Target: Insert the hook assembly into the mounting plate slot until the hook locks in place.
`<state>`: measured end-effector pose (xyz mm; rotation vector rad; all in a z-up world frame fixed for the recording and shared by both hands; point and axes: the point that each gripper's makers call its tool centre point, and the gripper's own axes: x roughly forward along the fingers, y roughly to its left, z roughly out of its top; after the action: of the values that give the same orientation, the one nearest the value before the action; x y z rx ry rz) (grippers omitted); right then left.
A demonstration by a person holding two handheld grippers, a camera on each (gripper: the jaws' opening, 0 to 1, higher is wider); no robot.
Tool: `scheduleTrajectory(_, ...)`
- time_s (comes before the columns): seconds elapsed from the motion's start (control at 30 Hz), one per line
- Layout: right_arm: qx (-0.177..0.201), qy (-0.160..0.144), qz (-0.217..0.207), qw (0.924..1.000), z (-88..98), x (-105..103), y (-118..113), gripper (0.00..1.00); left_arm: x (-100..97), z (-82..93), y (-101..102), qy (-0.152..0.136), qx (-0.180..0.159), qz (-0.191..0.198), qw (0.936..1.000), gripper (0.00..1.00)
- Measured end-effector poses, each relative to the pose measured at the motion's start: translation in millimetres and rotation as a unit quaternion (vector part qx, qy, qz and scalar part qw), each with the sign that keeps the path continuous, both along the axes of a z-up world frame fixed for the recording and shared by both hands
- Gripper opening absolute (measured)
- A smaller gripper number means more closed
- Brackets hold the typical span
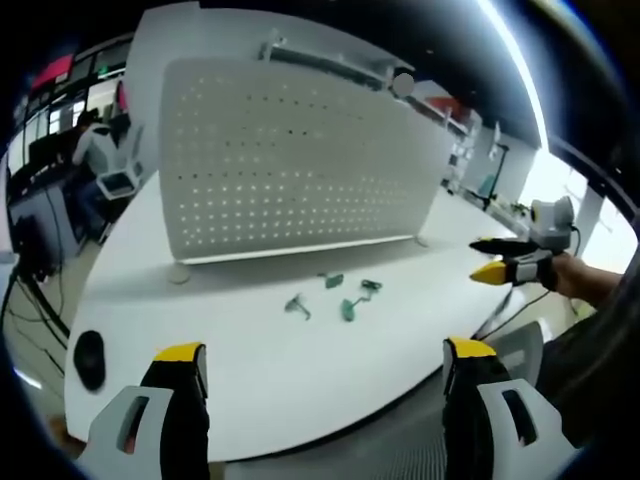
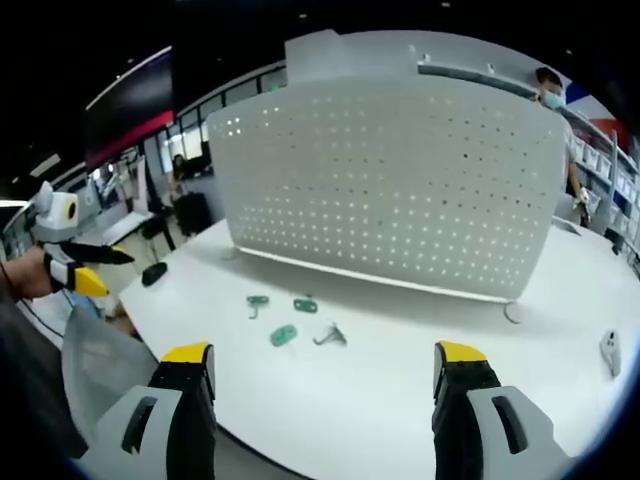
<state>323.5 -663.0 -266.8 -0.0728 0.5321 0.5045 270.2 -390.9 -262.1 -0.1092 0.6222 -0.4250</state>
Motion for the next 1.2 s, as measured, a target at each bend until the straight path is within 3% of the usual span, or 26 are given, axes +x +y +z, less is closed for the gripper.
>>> scheduleTrajectory(0.47, -0.002, 0.006, 0.025, 0.9997, -2.0, 8, 13, 0.89, -0.8, -3.4, 3, 0.008, 0.0, 0.001, 1.0, 1.0)
scheduleTrajectory(0.63, 0.0, 0.012, 0.057, 0.9983, -4.5, 13, 27, 0.79, 2.2, -2.9, 5, 0.006, -0.001, 0.003, 1.0, 1.0)
scheduleTrajectory(0.8, -0.033, 0.017, 0.13, 0.9908, -15.0, 20, 54, 0.68, 3.8, -4.5, 5, 0.009, -0.002, 0.003, 1.0, 1.0)
scheduleTrajectory(0.97, -0.039, 0.025, 0.184, 0.9818, -20.9, 28, 83, 0.54, 3.6, -7.8, 4, 0.013, -0.002, 0.002, 0.9999, 0.99)
scheduleTrajectory(1.07, -0.046, 0.032, 0.206, 0.977, -26.6, 33, 95, 0.51, 2.7, -6.9, 2, 0.009, 0.002, -0.003, 1.0, 0.99)
scheduleTrajectory(1.2, -0.067, 0.032, 0.253, 0.9646, -35.5, 41, 117, 0.41, 2.4, -6.5, 1, 0.011, -0.003, -0.002, 0.9999, 0.99)
